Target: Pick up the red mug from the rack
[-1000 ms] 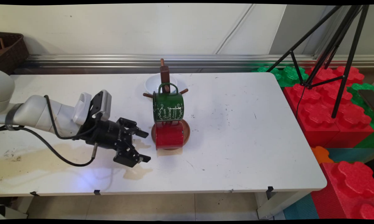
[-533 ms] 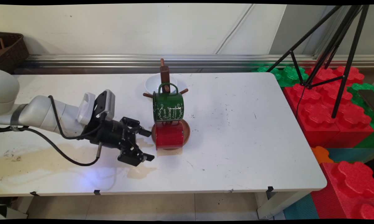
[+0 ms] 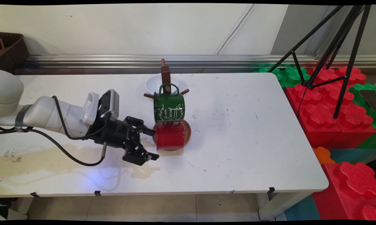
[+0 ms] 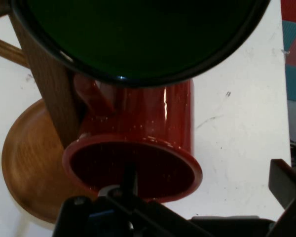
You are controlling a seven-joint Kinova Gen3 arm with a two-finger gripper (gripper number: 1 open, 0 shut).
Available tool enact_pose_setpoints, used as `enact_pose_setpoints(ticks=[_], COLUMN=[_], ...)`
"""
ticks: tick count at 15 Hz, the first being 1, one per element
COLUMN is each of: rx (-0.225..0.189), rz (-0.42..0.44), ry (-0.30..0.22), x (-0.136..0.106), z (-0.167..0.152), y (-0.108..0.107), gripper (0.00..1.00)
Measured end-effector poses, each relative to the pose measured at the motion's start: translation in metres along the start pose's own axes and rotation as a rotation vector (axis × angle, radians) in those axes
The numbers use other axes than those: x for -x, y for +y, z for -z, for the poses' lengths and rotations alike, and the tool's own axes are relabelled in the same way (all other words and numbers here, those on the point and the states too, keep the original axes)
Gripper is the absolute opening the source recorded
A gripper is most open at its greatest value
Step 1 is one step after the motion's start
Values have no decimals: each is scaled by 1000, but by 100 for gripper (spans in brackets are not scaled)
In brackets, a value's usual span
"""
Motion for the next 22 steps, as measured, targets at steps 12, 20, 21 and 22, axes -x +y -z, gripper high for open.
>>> enact_pose_setpoints(ticks=[12,20,21,22], rx=[-29,-45,-46,-46], rz=[-39,-71,-72,-71], ry=[-16,-35,-34,-33], x=[-4,-10,-10,-11], z=[-6,-5,-5,-5], y=[4,10,11,12], gripper=[100,100,100,100])
